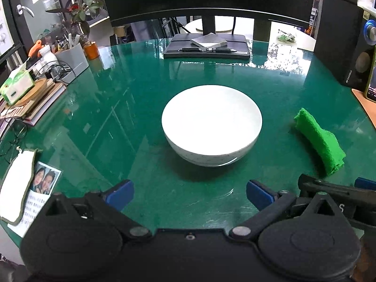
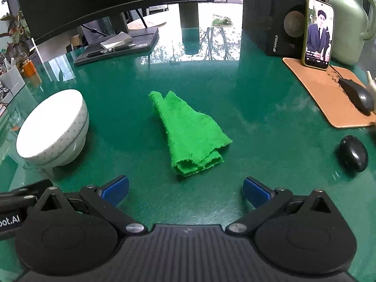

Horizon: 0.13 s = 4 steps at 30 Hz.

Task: Clean bowl
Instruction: 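Set the green cloth down on the desk beside the bowl with the right tool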

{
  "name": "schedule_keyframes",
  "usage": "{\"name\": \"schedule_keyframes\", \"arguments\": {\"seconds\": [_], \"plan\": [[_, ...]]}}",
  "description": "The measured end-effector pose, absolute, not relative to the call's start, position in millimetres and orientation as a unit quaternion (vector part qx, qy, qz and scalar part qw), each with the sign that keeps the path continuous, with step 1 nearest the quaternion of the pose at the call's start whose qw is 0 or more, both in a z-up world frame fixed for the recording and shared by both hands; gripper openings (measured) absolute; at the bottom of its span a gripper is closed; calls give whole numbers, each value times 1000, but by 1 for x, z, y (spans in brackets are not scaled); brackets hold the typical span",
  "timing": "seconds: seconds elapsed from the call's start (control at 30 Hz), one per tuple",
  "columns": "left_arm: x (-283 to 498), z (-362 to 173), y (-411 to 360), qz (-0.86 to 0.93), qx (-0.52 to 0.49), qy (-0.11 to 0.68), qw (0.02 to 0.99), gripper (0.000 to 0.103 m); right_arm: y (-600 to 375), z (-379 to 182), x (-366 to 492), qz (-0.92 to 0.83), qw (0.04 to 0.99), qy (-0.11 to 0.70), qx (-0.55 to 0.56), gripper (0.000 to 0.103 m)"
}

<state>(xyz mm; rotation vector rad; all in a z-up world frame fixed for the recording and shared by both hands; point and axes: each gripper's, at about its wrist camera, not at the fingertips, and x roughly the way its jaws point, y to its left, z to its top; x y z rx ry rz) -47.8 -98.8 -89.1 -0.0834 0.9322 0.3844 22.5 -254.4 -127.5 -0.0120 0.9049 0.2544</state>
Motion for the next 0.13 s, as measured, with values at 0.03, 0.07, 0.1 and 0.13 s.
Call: {"name": "schedule_keyframes", "arguments": {"seconds": [0.03, 0.07, 0.1, 0.13], "plan": [[-48, -89, -100, 183, -38, 447, 875, 102, -255, -127, 23, 122, 892, 436, -5, 103], [-48, -89, -100, 182, -37, 446, 875, 102, -255, -127, 23, 123, 892, 435, -4, 103], [-48, -89, -101, 182, -36, 446, 876, 102, -255, -128, 23, 123, 892, 435, -3, 103], [-48, -89, -101, 181, -35, 445, 876, 102, -254, -128, 23, 123, 892, 435, -4, 103]]}}
